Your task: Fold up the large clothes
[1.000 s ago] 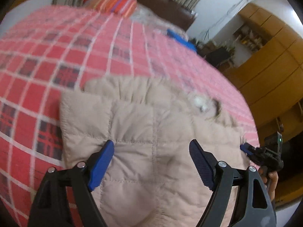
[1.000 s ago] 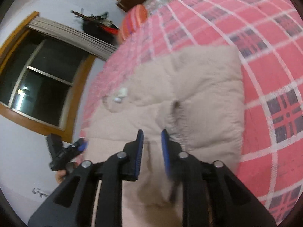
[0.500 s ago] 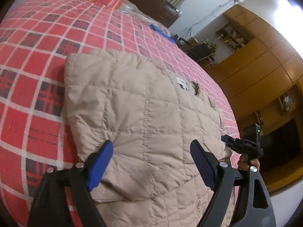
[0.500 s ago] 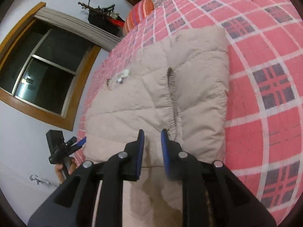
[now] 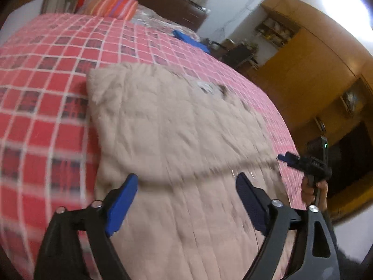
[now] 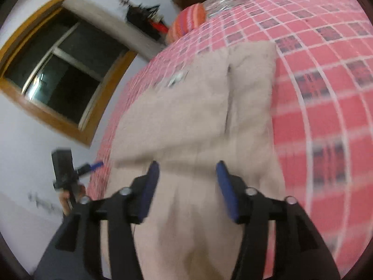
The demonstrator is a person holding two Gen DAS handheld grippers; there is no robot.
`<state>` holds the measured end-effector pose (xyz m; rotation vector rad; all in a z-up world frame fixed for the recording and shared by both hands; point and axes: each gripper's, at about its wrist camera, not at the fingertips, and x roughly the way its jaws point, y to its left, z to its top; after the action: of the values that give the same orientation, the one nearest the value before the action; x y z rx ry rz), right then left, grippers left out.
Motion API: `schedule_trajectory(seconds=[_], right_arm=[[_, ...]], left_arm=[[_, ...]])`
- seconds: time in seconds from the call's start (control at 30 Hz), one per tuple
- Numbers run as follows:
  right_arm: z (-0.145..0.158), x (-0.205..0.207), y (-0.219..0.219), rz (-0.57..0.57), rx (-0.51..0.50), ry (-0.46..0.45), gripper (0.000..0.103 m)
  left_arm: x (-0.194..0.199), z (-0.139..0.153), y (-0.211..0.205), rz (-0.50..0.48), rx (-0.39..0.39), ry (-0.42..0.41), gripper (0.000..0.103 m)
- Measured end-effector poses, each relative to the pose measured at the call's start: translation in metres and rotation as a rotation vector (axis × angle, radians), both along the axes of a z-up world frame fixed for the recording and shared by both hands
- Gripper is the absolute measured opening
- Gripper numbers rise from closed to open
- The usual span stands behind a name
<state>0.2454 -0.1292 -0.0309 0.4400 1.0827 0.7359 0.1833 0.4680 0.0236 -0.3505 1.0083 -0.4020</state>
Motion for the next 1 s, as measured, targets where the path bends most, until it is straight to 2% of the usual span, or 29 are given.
schedule_trajectory(seconds=[0.13, 0.27, 0.4, 0.5, 0.57, 0.6, 0.77, 0.8, 0.9, 1.0], right_arm=[[0.004, -0.085, -0.028, 0.059, -0.08, 0.026, 0.063], [-0.004, -0.155, -0.071, 0.024, -0.126, 0.103, 0.067], [-0.025, -0.205, -0.102, -0.021, -0.102, 0.216, 0.069], [-0.035, -0.228, -0.116, -0.034, -0.052, 0.273, 0.069], [-0.041, -0.238, -0.125, -0.039, -0.017, 0.297, 0.069], [-0.046, -0.242, -0.126, -0.039, 0.009, 0.317, 0.069], [-0.057, -0.238, -0.109, -0.017, 0.03, 0.328, 0.068], [-0.058, -0.238, -0.107, -0.015, 0.033, 0.326, 0.068], [-0.058, -0.232, -0.101, -0.006, 0.05, 0.324, 0.068], [-0.061, -0.228, -0.097, 0.009, 0.068, 0.327, 0.068]], left_arm=[[-0.09, -0.001, 0.012, -0.005, 0.075, 0.053, 0.092], [-0.165, -0.011, 0.031, 0.042, 0.012, 0.137, 0.095], [-0.206, -0.028, 0.036, 0.059, -0.017, 0.204, 0.095], [-0.214, -0.037, 0.039, 0.07, -0.031, 0.22, 0.095], [-0.214, -0.043, 0.04, 0.081, -0.072, 0.239, 0.095], [-0.212, -0.048, 0.041, 0.081, -0.116, 0.262, 0.095], [-0.201, -0.07, 0.041, 0.054, -0.166, 0.307, 0.095], [-0.199, -0.071, 0.042, 0.05, -0.186, 0.301, 0.099], [-0.194, -0.066, 0.047, 0.084, -0.234, 0.321, 0.099], [-0.193, -0.061, 0.045, 0.063, -0.259, 0.328, 0.098]])
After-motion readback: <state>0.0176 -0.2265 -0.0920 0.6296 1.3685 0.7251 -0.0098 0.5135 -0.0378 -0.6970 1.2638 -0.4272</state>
